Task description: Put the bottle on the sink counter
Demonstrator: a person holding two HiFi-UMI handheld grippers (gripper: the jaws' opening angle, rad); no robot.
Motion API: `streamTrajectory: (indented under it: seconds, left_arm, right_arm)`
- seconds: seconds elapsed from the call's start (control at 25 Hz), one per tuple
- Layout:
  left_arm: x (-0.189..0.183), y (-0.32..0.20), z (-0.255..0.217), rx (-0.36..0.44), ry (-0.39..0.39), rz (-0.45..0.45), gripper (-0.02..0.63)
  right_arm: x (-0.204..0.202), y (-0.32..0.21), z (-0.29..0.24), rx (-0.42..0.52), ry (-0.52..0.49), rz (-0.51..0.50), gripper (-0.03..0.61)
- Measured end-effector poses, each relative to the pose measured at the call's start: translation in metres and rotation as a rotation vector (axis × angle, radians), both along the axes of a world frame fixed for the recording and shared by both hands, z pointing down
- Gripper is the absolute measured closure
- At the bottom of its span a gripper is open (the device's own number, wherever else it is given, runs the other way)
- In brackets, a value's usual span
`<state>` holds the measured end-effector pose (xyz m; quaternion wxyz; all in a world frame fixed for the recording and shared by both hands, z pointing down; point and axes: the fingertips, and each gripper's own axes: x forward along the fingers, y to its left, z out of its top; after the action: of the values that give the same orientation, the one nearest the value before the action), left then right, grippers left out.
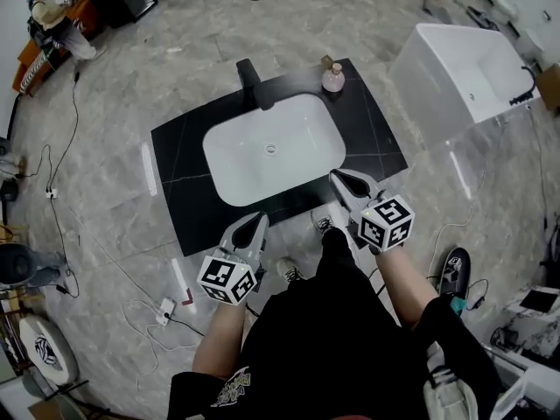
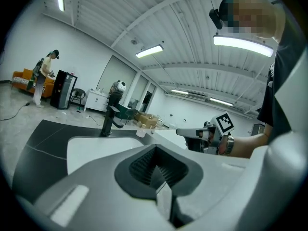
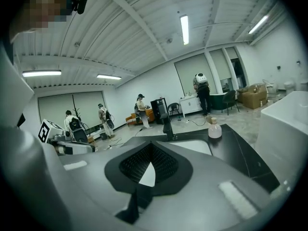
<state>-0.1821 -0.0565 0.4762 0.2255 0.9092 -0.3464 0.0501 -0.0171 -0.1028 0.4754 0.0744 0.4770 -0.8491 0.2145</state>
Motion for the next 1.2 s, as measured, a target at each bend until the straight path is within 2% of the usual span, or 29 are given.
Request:
streamTrajectory:
  seconds: [0.24, 0.56, 0.88, 1.2]
  left_arm:
    - [-0.004, 0.016, 0.010, -0.028, -0.030, 0.069, 0.614]
    - [0.029, 0.031, 0.004, -0.032, -0.027, 0.141, 0.614]
    - [0.075, 0.044, -0.003, -0.029, -0.041, 0.112, 0.614]
    - [0.110, 0.061, -0.009, -0.022, -0.052, 0.026, 0.614]
  right_arm:
    - [-0.011, 0.043, 0.009, -0.031, 0.003, 0.025, 0.551]
    - [-0.023, 0.078, 0.008, -0.041, 0.013, -0.031, 0.551]
    - [0.014, 0.091, -0.001, -0.039, -0.011, -0.080, 0.551]
    - [0.040, 0.107, 0.001, -0.044, -0.031, -0.199, 0.551]
